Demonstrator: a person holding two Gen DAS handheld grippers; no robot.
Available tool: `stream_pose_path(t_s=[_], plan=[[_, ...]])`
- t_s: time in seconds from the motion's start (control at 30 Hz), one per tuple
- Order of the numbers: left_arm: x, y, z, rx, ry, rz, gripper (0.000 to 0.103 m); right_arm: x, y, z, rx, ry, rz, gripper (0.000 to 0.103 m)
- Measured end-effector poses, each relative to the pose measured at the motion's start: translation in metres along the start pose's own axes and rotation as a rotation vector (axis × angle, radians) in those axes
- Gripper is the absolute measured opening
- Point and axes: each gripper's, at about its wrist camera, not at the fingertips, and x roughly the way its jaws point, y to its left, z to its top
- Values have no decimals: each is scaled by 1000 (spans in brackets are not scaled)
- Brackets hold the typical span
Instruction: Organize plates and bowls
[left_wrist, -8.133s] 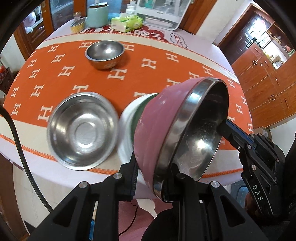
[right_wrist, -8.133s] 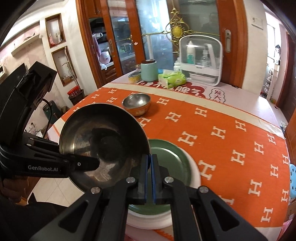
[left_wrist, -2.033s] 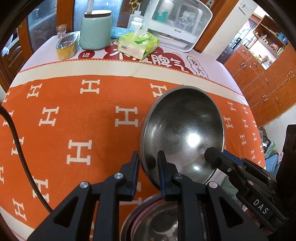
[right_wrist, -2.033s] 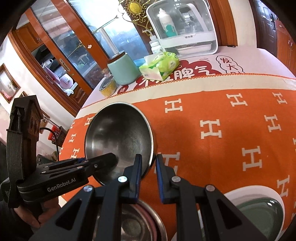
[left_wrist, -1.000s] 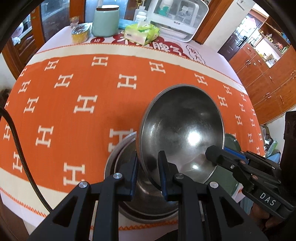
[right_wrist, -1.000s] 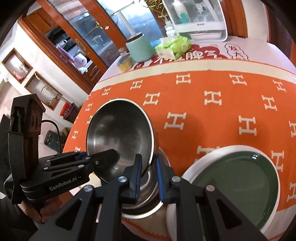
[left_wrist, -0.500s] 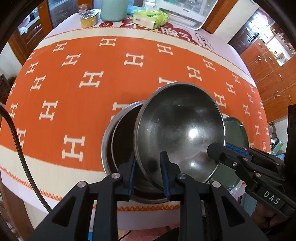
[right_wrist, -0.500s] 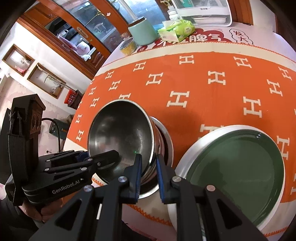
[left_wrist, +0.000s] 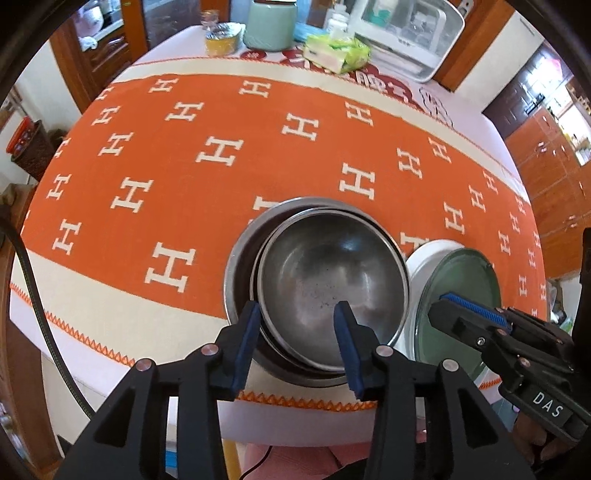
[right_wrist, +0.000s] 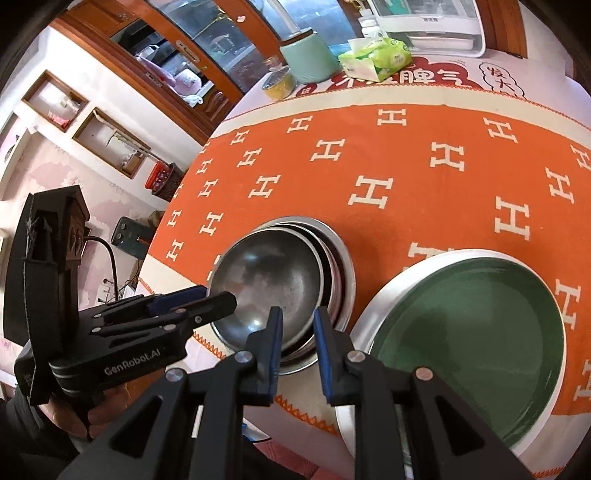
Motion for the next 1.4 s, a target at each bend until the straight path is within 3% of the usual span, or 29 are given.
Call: stream_pose_path(t_s=[0.2,0.37,0.83,1.1,1.4], plan=[[-17,-3,-8,-41,-64,-3,57,-9,-3,-3,-37,1,24,19],[-28,-8,-19,-90,-129,7,59,-20,-11,-13,-57,-3,49,19],[-47,-21,-58,-156,-252,38,61,-35,-39,-35,11,-32,157,43],[-47,-16,-55,-116,-281,66,72,-34,-40,-33,39,-53,152,50],[-41,5,-38,-21,-251,15,77,-26,-31,-30,158,-116,90,59]])
